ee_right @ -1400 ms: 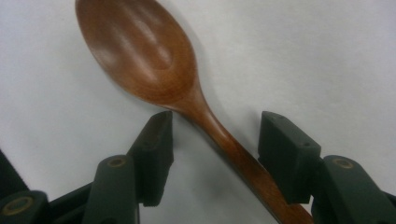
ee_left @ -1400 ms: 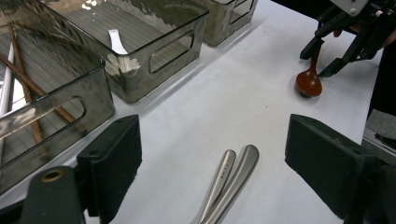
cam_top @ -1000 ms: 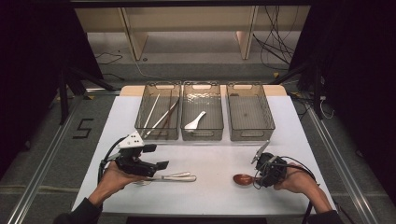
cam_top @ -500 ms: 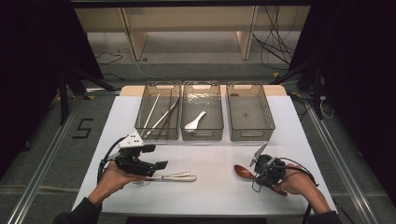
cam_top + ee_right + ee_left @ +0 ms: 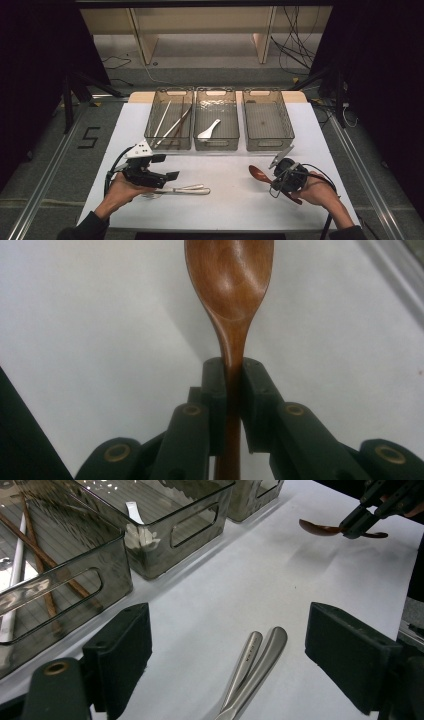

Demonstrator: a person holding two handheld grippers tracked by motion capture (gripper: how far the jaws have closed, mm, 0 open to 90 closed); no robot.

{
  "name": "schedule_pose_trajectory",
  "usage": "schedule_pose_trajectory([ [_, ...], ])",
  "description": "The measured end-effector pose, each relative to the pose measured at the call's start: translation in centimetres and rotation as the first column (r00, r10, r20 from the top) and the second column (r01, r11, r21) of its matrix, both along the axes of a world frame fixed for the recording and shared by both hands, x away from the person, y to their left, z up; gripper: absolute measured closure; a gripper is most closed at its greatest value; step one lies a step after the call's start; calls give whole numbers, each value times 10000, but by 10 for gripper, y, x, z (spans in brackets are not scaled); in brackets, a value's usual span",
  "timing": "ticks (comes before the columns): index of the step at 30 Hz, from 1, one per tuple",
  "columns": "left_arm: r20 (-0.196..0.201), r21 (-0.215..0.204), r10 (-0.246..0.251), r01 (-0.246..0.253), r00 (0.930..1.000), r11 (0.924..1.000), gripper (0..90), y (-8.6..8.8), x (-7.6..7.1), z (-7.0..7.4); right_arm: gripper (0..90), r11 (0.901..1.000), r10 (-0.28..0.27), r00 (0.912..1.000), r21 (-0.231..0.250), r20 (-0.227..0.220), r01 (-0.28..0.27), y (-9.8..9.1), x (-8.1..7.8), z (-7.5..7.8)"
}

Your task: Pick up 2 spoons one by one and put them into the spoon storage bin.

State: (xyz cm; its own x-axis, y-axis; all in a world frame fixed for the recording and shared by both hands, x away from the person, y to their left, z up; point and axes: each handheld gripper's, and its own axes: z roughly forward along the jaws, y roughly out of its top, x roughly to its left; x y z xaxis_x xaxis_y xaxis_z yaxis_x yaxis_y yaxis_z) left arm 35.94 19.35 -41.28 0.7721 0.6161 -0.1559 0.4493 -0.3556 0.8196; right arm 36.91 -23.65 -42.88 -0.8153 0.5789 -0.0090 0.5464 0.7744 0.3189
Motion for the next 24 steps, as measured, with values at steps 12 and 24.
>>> schedule_pose_trajectory([
  [12, 45, -110, 78, -77, 10000, 9999, 181, 1, 0, 1, 823, 9971, -291, 9987, 720, 419, 260, 7, 13, 14],
  [24, 44, -133, 104, -104, 9999, 9999, 179, 2, 1, 0, 823, 9899, -535, 9943, 1357, 925, 406, 26, 32, 35],
])
